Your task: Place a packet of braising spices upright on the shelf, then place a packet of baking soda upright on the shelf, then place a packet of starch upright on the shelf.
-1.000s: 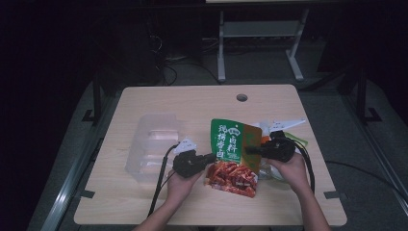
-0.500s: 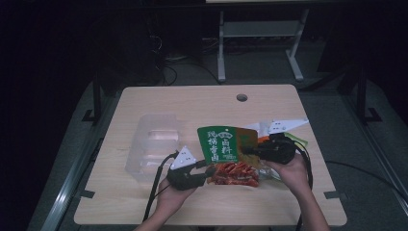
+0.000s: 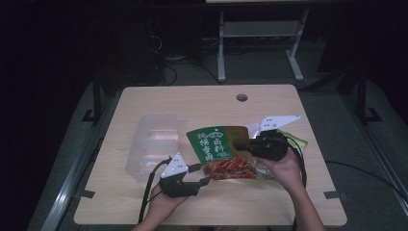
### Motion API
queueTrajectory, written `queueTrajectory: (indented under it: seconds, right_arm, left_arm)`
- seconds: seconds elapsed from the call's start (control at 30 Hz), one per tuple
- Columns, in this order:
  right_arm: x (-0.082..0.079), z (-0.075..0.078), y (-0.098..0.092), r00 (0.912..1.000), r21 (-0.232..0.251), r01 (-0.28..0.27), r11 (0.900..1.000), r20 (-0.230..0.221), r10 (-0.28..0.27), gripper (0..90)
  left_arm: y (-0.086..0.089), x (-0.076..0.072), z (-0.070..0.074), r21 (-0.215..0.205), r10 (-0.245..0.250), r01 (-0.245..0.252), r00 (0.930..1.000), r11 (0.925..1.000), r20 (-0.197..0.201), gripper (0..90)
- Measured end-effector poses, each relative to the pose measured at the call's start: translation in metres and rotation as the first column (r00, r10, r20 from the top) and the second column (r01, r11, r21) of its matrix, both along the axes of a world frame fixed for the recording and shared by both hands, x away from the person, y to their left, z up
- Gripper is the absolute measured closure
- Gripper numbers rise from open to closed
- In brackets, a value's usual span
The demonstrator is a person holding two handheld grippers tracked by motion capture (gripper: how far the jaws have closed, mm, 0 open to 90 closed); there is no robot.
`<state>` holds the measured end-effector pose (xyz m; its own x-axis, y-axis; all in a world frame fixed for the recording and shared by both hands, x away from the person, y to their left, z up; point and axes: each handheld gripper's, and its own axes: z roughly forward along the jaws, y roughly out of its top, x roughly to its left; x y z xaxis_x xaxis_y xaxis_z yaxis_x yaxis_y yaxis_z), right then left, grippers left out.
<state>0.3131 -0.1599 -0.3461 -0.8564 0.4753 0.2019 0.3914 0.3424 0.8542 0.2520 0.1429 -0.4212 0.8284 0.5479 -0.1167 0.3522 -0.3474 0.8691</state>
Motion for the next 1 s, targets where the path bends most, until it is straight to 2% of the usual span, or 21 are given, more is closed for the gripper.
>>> queueTrajectory:
  seconds: [0.2,0.4,0.53,0.6,0.8,1.0]
  right_arm:
    - [0.006,0.011,0.01,0.9999,0.037,-0.005,0.999,0.013,0.005,90.0]
    - [0.02,0.026,0.023,0.9992,0.006,0.015,1.0,0.038,-0.015,90.0]
    - [0.026,0.035,0.027,0.9991,0.022,0.015,1.0,0.039,-0.015,90.0]
    - [0.029,0.04,0.029,0.9991,0.024,0.01,1.0,0.041,-0.011,90.0]
    - [0.032,0.046,0.035,0.9989,0.009,0.004,1.0,0.047,-0.005,90.0]
    - [0.033,0.046,0.038,0.9996,0.004,-0.003,1.0,0.029,0.002,90.0]
  left_arm:
    - [0.01,-0.007,0.002,0.002,-0.018,0.018,0.9998,0.9998,0.008,40.5]
    - [0.016,-0.011,0.001,-0.02,-0.021,0.021,0.9997,0.9996,0.007,39.4]
    - [0.016,-0.011,0.001,-0.026,-0.026,0.026,0.9996,0.9993,0.014,38.2]
    - [0.017,-0.011,0.002,-0.011,-0.033,0.033,0.999,0.9994,0.031,37.9]
    - [0.016,-0.012,0.001,-0.016,-0.032,0.033,0.9993,0.9993,0.021,37.0]
    - [0.013,-0.013,0.0,-0.019,-0.039,0.039,0.9991,0.9991,0.016,35.9]
